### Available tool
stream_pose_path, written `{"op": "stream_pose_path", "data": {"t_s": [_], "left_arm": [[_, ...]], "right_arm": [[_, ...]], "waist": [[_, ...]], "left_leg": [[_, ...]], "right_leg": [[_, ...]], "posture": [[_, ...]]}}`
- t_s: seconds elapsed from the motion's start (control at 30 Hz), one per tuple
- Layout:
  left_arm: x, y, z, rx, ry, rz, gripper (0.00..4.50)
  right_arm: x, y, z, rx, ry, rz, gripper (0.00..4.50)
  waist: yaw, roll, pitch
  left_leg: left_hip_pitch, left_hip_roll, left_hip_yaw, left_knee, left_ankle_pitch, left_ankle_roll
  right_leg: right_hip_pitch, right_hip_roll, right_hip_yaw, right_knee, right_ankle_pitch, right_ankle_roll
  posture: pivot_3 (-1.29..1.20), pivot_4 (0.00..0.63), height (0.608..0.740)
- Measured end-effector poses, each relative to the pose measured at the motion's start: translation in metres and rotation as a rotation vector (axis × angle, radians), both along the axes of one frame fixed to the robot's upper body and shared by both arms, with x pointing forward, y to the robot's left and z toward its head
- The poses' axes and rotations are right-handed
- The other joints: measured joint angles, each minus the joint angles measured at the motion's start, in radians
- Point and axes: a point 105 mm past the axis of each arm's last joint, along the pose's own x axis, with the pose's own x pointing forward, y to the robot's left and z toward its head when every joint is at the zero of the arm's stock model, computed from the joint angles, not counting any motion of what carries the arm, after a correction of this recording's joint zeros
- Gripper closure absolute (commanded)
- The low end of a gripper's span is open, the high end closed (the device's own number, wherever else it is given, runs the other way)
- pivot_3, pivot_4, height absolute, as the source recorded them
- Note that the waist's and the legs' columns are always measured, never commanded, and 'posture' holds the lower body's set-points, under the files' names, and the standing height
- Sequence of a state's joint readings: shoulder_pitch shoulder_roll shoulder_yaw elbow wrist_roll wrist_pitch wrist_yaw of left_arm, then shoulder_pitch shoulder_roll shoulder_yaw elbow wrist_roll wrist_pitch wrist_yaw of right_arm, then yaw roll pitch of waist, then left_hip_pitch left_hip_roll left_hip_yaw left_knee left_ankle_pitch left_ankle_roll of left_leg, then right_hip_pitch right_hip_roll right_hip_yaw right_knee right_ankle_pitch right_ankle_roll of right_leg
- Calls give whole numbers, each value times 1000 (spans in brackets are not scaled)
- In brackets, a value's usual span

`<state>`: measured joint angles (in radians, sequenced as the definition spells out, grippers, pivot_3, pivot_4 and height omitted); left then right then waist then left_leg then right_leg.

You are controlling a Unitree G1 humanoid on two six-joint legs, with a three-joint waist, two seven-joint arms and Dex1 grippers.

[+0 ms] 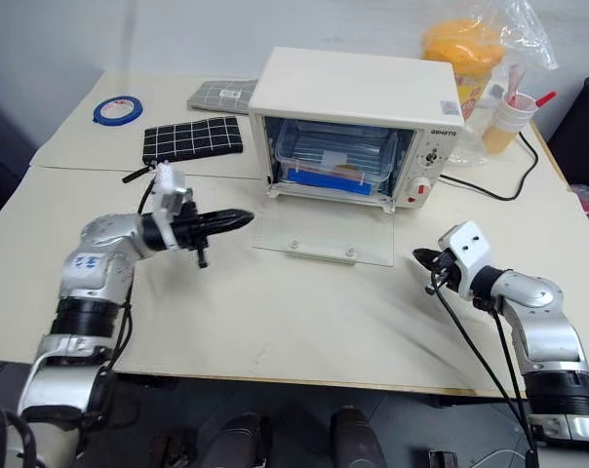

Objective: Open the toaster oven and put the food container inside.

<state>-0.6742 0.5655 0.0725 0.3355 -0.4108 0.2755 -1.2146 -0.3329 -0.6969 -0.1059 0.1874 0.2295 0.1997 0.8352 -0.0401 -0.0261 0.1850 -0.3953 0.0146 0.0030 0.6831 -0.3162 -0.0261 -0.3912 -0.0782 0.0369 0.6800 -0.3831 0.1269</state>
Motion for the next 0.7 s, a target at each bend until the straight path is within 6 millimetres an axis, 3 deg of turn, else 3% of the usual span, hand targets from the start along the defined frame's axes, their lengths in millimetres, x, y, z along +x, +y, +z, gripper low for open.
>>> {"op": "stream_pose_path", "data": {"t_s": [0.13,0.27,0.37,0.47,0.7], "left_arm": [[-14,24,-4,67,20,-30,4500],[-16,40,0,46,27,-12,4500],[-17,48,3,1,50,33,3629],[-20,54,3,-26,63,83,2712],[-25,55,8,-64,73,134,601]], "right_arm": [[1,25,-13,70,31,115,4460],[-8,48,-9,152,30,261,4460],[-15,59,9,232,-26,336,4500],[-17,56,35,302,-120,334,4500],[2,53,102,464,-328,271,4500]], "waist": [[0,0,0],[9,1,0],[10,1,0],[10,1,0],[3,1,0]], "left_leg": [[1,0,0,-1,0,0],[1,0,0,-1,0,1],[0,0,-1,0,0,1],[0,0,-1,-1,-1,1],[0,1,-1,-1,0,0]], "right_leg": [[1,0,0,-1,0,0],[1,-1,0,-2,0,0],[1,-3,-1,-1,0,0],[1,-4,-1,-2,0,0],[0,-3,-1,-1,0,0]], "posture": [[0,150,740],[0,150,740],[0,150,740],[0,150,740],[0,150,740]]}}
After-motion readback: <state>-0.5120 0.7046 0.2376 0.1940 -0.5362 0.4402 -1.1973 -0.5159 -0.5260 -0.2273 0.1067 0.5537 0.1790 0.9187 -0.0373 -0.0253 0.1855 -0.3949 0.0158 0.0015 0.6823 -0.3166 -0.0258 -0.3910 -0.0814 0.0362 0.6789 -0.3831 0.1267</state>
